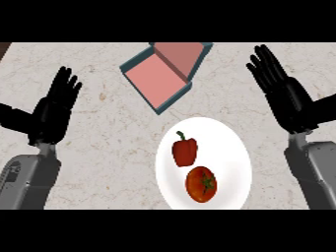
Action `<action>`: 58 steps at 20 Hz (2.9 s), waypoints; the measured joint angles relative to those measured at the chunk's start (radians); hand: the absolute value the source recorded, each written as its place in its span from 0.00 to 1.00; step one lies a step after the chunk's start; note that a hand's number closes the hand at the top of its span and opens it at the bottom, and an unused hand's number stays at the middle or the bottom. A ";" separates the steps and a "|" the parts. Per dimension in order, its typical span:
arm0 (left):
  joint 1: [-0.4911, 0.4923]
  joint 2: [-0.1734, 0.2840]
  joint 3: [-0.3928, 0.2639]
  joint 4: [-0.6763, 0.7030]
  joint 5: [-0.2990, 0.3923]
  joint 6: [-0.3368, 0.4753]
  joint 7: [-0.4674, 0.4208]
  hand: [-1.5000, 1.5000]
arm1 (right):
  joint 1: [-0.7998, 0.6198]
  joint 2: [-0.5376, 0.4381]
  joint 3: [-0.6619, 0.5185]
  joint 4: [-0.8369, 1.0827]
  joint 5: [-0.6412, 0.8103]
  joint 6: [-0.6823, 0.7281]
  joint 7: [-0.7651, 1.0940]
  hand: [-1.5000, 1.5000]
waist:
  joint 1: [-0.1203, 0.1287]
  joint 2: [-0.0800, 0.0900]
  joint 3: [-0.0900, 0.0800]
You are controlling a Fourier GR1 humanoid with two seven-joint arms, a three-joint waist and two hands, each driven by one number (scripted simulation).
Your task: Pick the bell pepper from the plate and place it in the cardboard box
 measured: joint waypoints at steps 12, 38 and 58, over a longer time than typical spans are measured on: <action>0.155 0.141 -0.108 -0.014 -0.270 0.086 0.013 0.50 | 0.021 0.157 0.055 0.040 0.402 -0.547 -0.097 0.00 | 0.004 -0.049 -0.013; 0.307 0.128 -0.161 -0.189 -0.378 0.148 0.075 0.50 | -0.037 0.027 0.545 -0.217 0.841 -0.010 0.932 0.00 | -0.010 -0.054 -0.014; 0.297 0.067 -0.116 -0.228 -0.452 0.108 0.127 0.50 | 0.032 0.237 0.512 -0.121 1.050 0.093 1.004 0.00 | -0.007 -0.047 -0.011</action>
